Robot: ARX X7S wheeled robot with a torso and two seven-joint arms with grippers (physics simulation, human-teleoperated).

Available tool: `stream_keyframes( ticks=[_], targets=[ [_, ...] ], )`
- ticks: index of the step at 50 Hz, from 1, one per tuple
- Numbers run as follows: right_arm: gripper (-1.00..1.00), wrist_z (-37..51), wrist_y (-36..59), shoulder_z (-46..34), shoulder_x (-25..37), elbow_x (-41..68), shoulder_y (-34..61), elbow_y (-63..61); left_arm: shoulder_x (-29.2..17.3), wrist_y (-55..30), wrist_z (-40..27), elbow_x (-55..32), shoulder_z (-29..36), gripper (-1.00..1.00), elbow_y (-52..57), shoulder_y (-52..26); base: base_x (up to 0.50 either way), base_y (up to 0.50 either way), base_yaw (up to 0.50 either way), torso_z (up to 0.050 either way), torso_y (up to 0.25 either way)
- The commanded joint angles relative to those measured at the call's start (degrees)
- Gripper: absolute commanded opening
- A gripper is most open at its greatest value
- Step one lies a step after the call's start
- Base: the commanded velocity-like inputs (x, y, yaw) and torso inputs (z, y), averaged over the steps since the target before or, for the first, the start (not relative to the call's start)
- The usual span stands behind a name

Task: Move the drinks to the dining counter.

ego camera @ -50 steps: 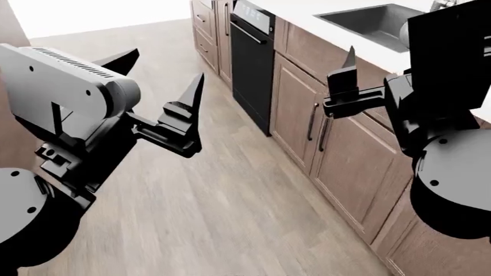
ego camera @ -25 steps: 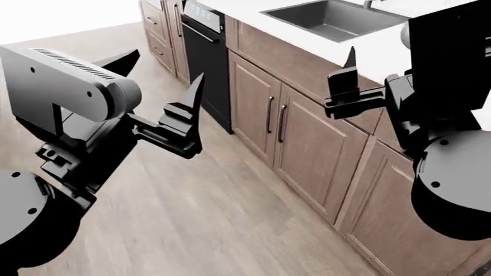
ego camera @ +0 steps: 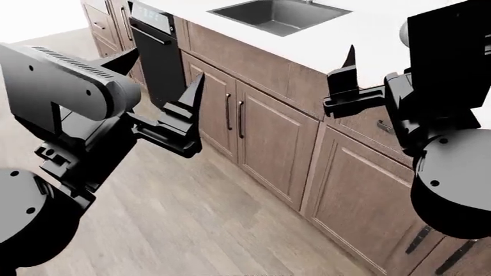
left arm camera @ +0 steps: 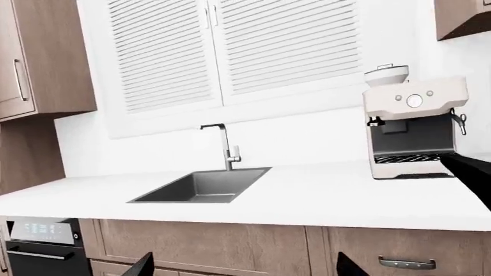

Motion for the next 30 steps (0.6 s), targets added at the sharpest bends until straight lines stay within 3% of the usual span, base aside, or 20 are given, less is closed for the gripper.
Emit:
stream_keyframes(
  ticks=[1, 30],
  targets=[
    [1.0, 0.1, -0.3, 0.0, 0.3, -0.1, -0.4, -0.2, 0.0, 0.4, 0.2, 0.6, 0.5, 1.0, -0.1, 0.3, -0.05, -0.05, -0.5, 0.0, 0.0],
    [1.0, 0.1, 0.2, -0.8, 0.1, -0.5, 0.4, 0.1, -0.1, 0.2, -0.5, 0.0, 1.2, 1.0, -0.7, -0.8, -0.04, -0.03, -0.5, 0.0, 0.0]
  ],
)
